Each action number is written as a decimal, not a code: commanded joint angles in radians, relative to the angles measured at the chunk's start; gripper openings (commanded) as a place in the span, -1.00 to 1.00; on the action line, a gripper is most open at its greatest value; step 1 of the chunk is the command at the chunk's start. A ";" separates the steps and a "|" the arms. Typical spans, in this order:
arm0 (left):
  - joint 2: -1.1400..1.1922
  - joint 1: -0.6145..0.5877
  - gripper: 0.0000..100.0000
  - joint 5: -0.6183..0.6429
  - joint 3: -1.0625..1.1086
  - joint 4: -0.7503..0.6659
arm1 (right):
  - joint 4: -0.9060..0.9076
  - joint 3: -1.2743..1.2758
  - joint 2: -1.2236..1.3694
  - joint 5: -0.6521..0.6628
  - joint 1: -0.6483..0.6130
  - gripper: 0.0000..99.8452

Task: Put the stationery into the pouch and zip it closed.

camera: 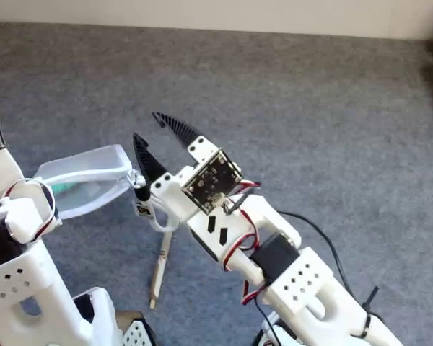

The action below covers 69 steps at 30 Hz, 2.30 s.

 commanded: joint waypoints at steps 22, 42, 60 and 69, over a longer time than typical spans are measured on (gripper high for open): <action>-0.001 -0.015 -0.98 -0.008 0.008 -0.018 | 0.472 -0.038 -0.053 -0.219 0.016 -0.74; -0.007 -0.016 -0.98 -0.005 0.030 -0.049 | 0.585 0.024 -0.051 -0.631 -0.045 -0.73; -0.007 -0.016 -0.98 -0.002 0.035 -0.054 | 0.584 0.010 0.179 -0.789 -0.067 -0.73; -0.007 -0.015 -0.98 -0.002 0.035 -0.052 | 0.588 -0.131 0.501 -0.873 -0.065 -0.73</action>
